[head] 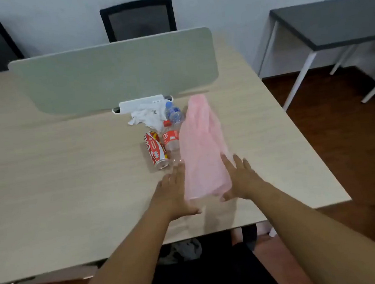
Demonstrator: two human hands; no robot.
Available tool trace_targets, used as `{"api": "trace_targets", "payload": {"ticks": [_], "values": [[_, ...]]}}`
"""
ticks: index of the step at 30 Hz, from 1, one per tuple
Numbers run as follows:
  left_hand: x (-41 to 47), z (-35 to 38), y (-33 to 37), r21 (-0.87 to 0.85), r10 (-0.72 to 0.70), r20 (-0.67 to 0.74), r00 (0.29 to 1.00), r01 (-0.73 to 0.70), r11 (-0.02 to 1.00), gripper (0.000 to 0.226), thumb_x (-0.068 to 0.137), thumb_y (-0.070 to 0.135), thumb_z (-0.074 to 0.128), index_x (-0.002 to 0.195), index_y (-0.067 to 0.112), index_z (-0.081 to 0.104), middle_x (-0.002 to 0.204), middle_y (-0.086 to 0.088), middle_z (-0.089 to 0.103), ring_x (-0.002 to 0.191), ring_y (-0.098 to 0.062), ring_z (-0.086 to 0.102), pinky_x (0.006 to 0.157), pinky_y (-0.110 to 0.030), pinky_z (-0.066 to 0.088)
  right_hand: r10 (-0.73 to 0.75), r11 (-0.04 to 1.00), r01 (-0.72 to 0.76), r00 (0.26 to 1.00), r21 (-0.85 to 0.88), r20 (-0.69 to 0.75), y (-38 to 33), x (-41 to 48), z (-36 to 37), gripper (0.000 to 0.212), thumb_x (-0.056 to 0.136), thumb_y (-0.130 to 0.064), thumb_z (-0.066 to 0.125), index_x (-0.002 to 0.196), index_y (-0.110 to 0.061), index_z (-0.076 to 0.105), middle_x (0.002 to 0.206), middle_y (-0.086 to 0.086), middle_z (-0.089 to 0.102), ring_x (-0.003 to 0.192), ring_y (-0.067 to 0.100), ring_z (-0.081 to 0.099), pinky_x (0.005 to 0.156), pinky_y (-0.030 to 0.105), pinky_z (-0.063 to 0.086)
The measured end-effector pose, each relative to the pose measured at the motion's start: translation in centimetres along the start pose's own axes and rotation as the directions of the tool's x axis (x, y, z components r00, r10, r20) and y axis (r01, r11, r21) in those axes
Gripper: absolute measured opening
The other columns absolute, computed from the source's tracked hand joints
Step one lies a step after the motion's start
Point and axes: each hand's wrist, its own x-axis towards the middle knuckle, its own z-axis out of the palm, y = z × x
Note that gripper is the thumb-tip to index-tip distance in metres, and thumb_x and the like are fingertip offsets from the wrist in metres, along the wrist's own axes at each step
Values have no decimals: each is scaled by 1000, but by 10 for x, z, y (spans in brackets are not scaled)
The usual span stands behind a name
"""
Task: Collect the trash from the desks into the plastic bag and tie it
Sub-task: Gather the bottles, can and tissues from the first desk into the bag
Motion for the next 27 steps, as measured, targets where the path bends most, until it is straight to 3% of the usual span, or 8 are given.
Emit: {"api": "trace_targets", "payload": {"ticks": [2, 4, 6, 7, 11, 16, 23, 27], "values": [[0, 4, 10, 22, -3, -47, 999, 4, 1000, 123, 69, 62, 70, 156, 19, -6, 158, -6, 25, 131, -32, 37, 101, -41, 41, 9, 999, -6, 996, 33, -93, 3, 5, 9, 105, 81, -45, 72, 154, -37, -3, 162, 5, 1, 146, 37, 10, 110, 48, 33], [0, 14, 14, 37, -15, -133, 991, 20, 999, 88, 82, 49, 63, 153, 21, 19, 140, -5, 47, 119, -30, 46, 90, -39, 43, -20, 999, 29, 979, 40, -203, 10, 9, 19, 66, 92, -35, 59, 150, -33, 28, 157, 2, 24, 135, 31, 30, 102, 42, 42], [1, 16, 17, -35, -31, -211, 977, 24, 999, 52, 88, 28, 58, 137, 25, 45, 129, -2, 56, 112, -27, 50, 86, -37, 45, -46, 995, 72, 953, 76, -301, 14, 13, 24, 38, 96, -25, 48, 134, -24, 54, 141, 3, 47, 119, 28, 46, 92, 39, 47], [2, 16, 18, -109, -60, -247, 967, 34, 993, 45, 87, 19, 56, 131, 24, 53, 127, -1, 59, 110, -27, 53, 87, -38, 46, -40, 992, 80, 937, 101, -347, 14, 12, 23, 32, 97, -21, 45, 125, -20, 60, 129, 5, 56, 110, 28, 52, 86, 38, 50], [8, -7, 29, -391, -247, -362, 899, 94, 916, 35, 86, 7, 49, 115, 23, 60, 109, -6, 67, 97, -32, 61, 78, -41, 53, 67, 967, 62, 875, 248, -479, 18, 6, 0, 16, 94, -12, 39, 101, -9, 53, 87, 11, 63, 76, 32, 57, 60, 36, 46], [15, -76, 56, -687, -442, -488, 753, -19, 726, 28, 86, 2, 43, 98, 22, 60, 95, -3, 64, 90, -29, 57, 70, -34, 44, 171, 875, 169, 769, 454, -616, 17, -6, -63, 9, 97, -10, 38, 97, -14, 46, 85, 8, 59, 69, 25, 55, 60, 39, 45], [-3, -171, 75, -548, -518, -675, 525, 114, 829, 7, 93, 16, 44, 86, 14, 46, 82, -10, 54, 76, -34, 49, 61, -36, 35, 174, 854, 333, 541, 400, -823, 2, -32, -145, 23, 99, -14, 31, 112, -12, 50, 110, 8, 53, 76, 25, 49, 67, 35, 37], [-40, -214, 60, -433, -469, -771, 431, 184, 882, 7, 87, 17, 47, 87, 14, 54, 81, -8, 58, 74, -34, 51, 62, -36, 40, 123, 825, 452, 442, 340, -888, -16, -49, -180, 27, 104, -24, 29, 113, -12, 52, 105, 4, 53, 80, 20, 49, 69, 31, 37]]}}
